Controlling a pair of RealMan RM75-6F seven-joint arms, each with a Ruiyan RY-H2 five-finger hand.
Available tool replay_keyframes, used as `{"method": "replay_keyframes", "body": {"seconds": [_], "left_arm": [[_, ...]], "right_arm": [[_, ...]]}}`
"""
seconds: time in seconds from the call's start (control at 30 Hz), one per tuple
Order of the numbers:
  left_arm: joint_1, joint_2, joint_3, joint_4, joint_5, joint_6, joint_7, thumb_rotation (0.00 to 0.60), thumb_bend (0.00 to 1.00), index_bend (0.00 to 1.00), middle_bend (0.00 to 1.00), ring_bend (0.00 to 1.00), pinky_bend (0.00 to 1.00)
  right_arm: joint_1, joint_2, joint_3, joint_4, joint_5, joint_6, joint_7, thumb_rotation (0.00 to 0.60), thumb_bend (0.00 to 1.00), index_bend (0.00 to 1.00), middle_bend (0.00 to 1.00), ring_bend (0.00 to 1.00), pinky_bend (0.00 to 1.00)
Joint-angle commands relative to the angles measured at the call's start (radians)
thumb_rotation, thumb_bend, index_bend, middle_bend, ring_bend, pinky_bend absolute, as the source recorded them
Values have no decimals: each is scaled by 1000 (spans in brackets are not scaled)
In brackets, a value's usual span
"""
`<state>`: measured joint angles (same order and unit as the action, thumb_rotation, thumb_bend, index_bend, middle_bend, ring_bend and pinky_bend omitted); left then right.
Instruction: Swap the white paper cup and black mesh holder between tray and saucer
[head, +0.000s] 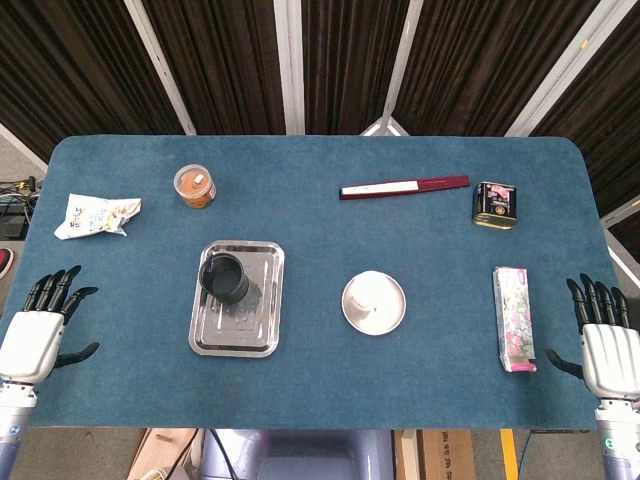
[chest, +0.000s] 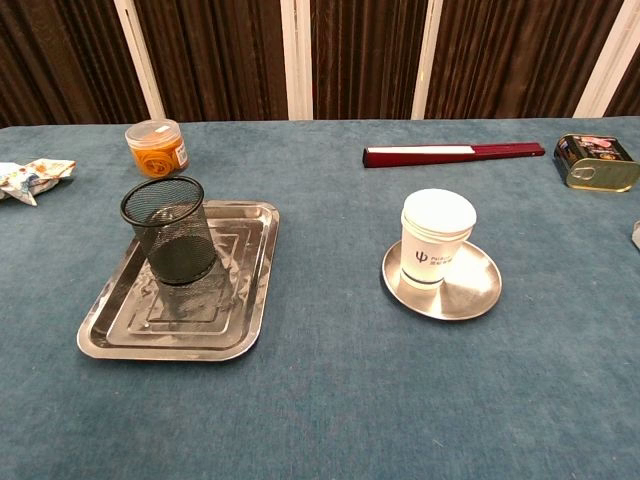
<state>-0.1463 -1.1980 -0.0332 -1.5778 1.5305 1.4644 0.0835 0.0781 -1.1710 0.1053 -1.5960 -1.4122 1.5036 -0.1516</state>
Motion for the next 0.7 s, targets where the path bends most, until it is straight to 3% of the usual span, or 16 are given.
{"method": "replay_keyframes", "body": {"seconds": [0.03,0.47,0.7], "left_arm": [[-2,-2,-2,2,0,-1,1,600,99,231,6,0,54],[0,-2,1,4,17,13,-15,600,99,231,6,0,54],[8,0,5,0,51,47,-45,600,99,230,0,0,53]], "right_arm": [[1,-2,2,0,1,0,-2,600,0,1,0,0,0],[-2,1,-3,-11,-3,-5,-8,600,0,1,0,0,0],[23,24,-32,-49,-42,-72,46,600,0,1,0,0,0]]}}
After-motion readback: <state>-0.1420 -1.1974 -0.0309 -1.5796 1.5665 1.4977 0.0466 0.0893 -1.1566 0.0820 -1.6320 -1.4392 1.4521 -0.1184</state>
